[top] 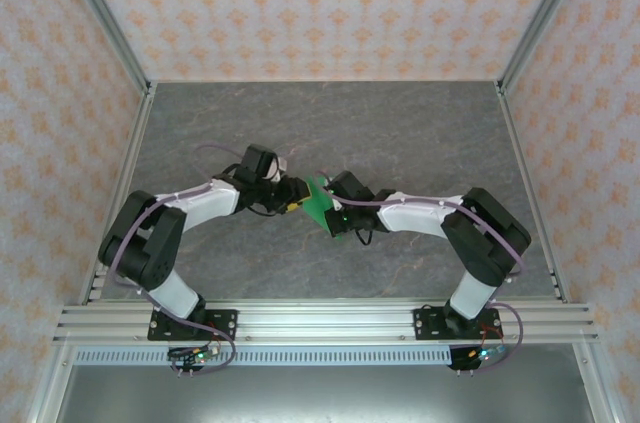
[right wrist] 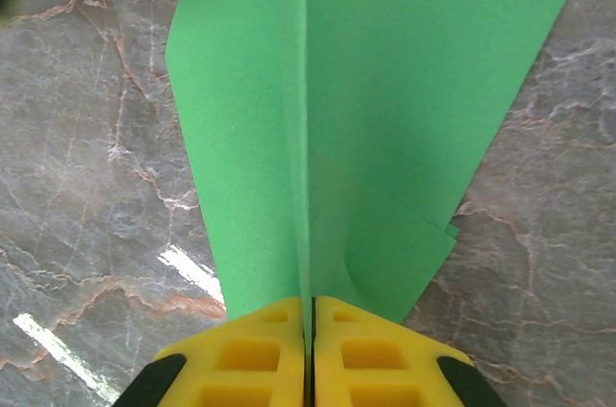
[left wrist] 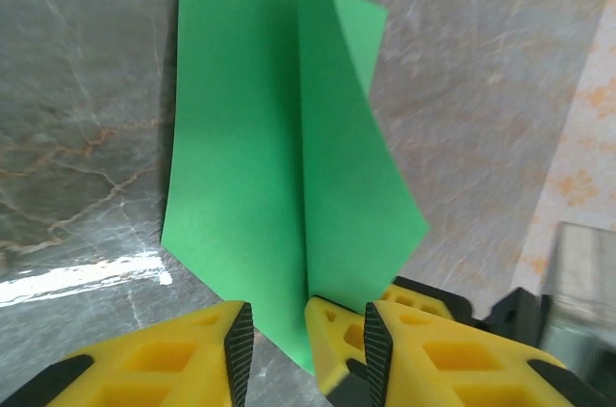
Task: Fold a paper plane with a square sheet of paper (fold left side to right side)
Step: Fourth fold the wing at the center of the table.
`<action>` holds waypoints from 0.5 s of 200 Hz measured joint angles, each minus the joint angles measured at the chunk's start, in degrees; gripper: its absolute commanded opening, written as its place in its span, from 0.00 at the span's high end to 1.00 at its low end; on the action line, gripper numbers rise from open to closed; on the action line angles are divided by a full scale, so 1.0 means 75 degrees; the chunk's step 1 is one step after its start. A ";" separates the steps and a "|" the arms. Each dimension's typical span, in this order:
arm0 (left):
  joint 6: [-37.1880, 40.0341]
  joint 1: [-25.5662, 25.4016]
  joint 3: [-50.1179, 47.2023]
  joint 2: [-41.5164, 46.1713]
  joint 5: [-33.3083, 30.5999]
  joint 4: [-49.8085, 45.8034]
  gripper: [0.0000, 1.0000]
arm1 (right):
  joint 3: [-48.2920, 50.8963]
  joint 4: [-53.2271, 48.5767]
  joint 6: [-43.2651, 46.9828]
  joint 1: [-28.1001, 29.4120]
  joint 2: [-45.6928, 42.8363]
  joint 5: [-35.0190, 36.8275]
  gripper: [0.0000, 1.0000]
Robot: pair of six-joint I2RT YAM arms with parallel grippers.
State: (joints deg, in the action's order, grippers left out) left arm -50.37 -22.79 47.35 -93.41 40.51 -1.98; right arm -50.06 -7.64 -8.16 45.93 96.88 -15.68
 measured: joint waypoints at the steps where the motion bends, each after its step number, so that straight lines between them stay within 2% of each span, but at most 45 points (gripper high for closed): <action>1: -0.0003 -0.0006 0.0000 -0.0012 0.0003 0.0012 0.63 | 0.0003 0.0003 0.0000 0.0000 0.0000 -0.0006 0.90; 100: -0.0251 -0.0318 0.0711 -0.1072 0.0134 0.0592 0.60 | 0.0050 0.0058 -0.0035 -0.0061 0.0000 -0.0265 0.90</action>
State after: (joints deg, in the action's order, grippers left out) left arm -52.25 -25.17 52.69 -101.45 41.52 2.46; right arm -49.69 -7.20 -8.43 45.47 96.88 -17.67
